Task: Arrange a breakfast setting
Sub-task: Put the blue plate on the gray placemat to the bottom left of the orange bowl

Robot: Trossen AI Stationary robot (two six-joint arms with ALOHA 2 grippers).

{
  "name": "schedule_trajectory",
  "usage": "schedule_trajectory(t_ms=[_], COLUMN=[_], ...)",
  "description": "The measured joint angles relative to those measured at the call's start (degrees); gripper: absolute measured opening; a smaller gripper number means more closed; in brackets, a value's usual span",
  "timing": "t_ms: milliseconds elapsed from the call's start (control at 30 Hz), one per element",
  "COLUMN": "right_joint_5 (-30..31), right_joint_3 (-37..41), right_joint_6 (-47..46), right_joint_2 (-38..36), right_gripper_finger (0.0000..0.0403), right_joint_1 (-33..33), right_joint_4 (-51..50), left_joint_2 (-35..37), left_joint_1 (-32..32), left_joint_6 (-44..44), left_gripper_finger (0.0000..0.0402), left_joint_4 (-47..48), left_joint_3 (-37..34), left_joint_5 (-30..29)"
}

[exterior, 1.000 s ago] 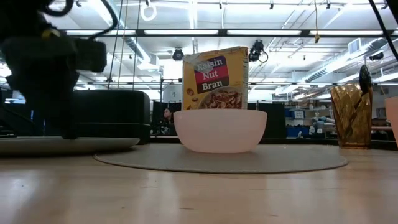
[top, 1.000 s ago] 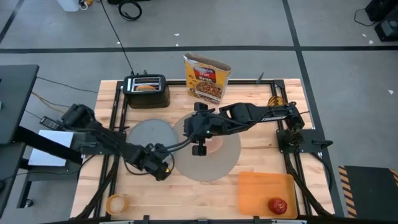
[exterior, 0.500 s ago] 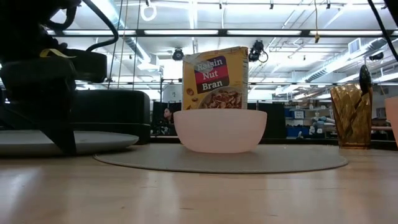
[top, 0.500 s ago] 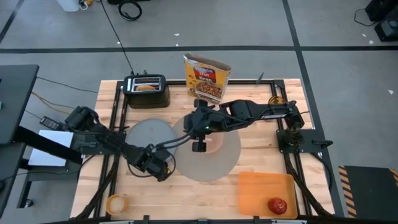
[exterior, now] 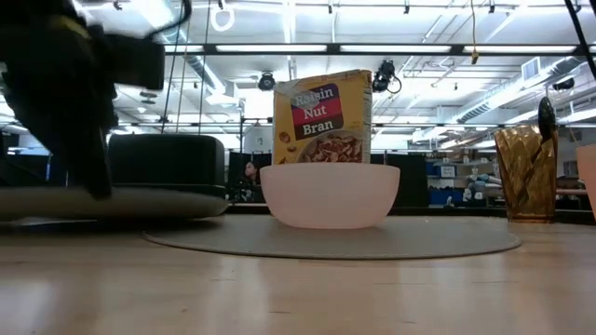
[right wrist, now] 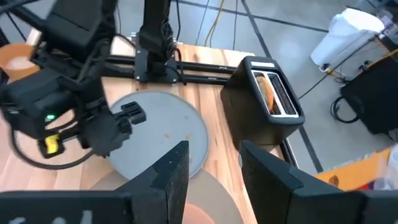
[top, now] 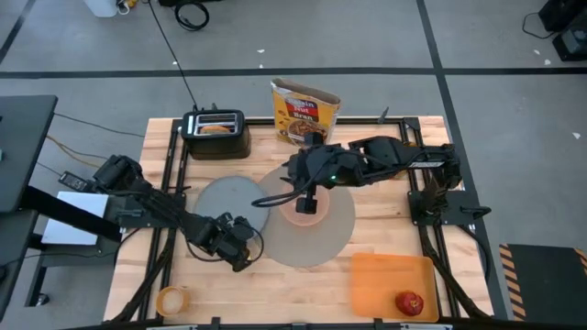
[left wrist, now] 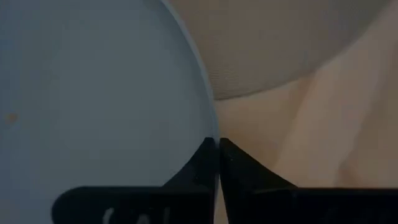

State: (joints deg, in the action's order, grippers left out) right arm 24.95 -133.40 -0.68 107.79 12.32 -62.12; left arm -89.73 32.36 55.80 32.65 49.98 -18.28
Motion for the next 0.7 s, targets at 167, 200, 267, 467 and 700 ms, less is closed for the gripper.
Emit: schedule_trajectory(t_ms=[167, 200, 267, 467, 700], right_joint_5=[0.00, 0.00, 0.00, -0.07, -0.04], right_joint_3=[0.00, -0.02, -0.02, -0.02, 0.00], right_joint_6=[-4.15, -4.67, -5.20, -5.28, -3.70], right_joint_2=[-1.85, -2.01, -2.10, -2.10, -2.06], right_gripper_finger=[0.0149, 0.0149, 0.0149, 0.0149, 0.0149], right_joint_1=[0.11, 0.26, 0.65, 1.87, 1.91], right_joint_4=[-1.73, -2.15, -2.97, -5.33, -5.57], left_joint_2=[0.00, 0.00, 0.00, 0.00, -1.05], left_joint_1=[3.59, 4.44, 6.12, 10.06, 10.88], left_joint_6=[-3.89, -4.45, -5.51, -9.19, -22.60], left_gripper_finger=[0.0012, 0.0013, 0.0016, 0.0018, 0.0019], left_joint_4=[3.58, 3.53, 3.33, 3.25, -5.14], left_joint_3=[4.80, 5.26, 5.61, 5.61, 5.63], left_joint_5=[-0.31, -0.40, -0.55, 1.53, 4.11])
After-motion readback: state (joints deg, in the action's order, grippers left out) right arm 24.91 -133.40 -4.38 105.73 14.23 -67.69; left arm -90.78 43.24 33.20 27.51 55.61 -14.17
